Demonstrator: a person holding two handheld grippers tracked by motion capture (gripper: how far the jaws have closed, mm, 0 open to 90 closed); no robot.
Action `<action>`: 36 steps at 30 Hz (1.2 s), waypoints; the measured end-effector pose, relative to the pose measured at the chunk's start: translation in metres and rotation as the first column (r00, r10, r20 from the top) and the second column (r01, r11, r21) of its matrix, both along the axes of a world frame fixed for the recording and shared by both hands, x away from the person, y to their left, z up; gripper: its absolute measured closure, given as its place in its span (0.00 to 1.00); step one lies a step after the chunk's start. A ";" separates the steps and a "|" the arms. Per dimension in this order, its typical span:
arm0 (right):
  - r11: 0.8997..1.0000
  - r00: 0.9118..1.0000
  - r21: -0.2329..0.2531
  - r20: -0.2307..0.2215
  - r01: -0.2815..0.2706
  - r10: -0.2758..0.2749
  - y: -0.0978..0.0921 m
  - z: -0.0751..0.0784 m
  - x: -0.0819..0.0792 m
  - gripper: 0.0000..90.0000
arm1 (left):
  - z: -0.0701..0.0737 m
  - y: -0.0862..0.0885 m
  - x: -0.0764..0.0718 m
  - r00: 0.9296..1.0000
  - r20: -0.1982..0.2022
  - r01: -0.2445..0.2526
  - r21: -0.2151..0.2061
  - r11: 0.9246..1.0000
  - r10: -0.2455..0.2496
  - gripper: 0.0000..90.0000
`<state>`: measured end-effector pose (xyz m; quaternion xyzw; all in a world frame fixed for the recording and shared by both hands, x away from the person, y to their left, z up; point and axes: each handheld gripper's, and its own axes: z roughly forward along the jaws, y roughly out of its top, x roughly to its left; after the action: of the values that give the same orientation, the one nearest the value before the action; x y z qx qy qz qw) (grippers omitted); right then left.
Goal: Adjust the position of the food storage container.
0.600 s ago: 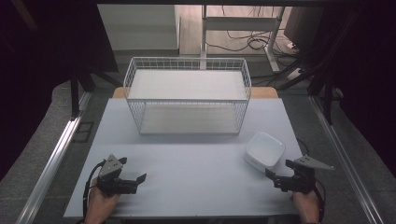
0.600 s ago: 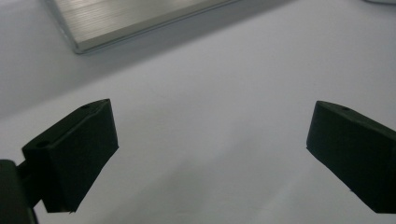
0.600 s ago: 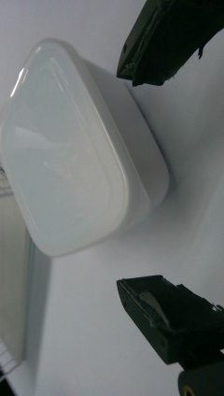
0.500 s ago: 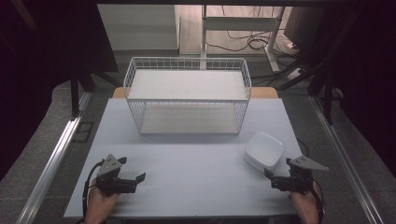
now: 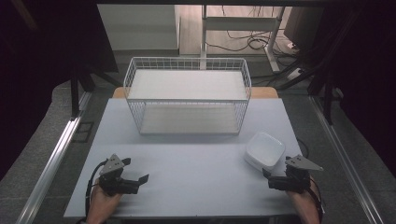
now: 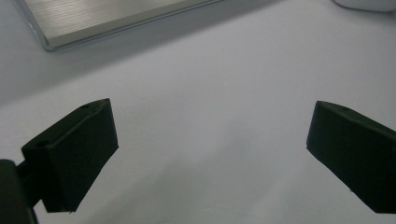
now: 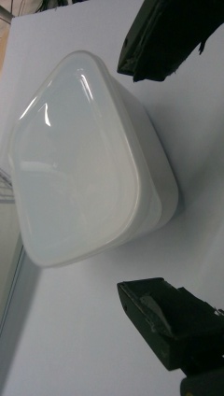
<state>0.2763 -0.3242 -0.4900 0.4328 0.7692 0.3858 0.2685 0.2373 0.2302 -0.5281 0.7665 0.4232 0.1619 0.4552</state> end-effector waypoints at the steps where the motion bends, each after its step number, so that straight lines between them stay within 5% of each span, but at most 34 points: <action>1: 1.000 1.000 0.000 0.000 0.000 0.000 0.000 0.000 0.000 0.00 | 0.000 0.000 0.000 1.000 -0.002 -0.001 -0.003 1.000 0.001 0.02; 8: 1.000 1.000 0.015 -0.008 0.000 0.000 0.000 0.006 -0.001 0.00 | 0.000 -0.002 0.001 1.000 -0.014 0.013 -0.001 1.000 -0.013 0.03; 24: 0.999 0.994 0.039 -0.112 -0.006 0.010 0.003 0.018 0.015 0.03 | 0.000 -0.003 0.000 1.000 0.008 0.018 0.005 1.000 -0.018 0.03; 27: 0.999 0.996 0.042 -0.092 0.009 -0.005 0.001 0.021 0.019 0.15 | 0.001 -0.003 0.000 1.000 0.016 0.020 0.006 1.000 -0.020 0.03; 28: 0.998 0.996 0.056 -0.094 0.002 0.003 -0.002 0.025 0.023 0.29 | 0.001 -0.003 0.000 1.000 0.019 0.021 0.009 1.000 -0.021 0.03; 29: 0.998 0.996 0.056 -0.094 0.002 0.003 -0.002 0.025 0.023 0.29 | 0.001 -0.004 -0.001 1.000 0.022 0.022 0.011 1.000 -0.023 0.03; 31: 0.999 0.996 0.039 -0.086 0.014 -0.011 -0.003 0.029 0.027 0.42 | 0.001 -0.005 -0.001 0.999 0.025 0.024 0.017 1.000 -0.025 0.03; 32: 1.000 0.996 0.027 -0.089 0.008 -0.006 -0.005 0.032 0.033 0.57 | 0.001 -0.005 -0.001 0.999 0.028 0.023 0.022 1.000 -0.023 0.03; 36: 0.999 0.995 0.008 -0.092 0.035 -0.034 -0.011 0.036 0.045 0.76 | 0.001 -0.005 -0.001 0.999 0.030 0.020 0.029 0.999 -0.020 0.03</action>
<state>0.3211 -0.3352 -0.4537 0.4647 0.7712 0.3647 0.2375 0.2366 0.2254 -0.5272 0.7745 0.4063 0.1748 0.4522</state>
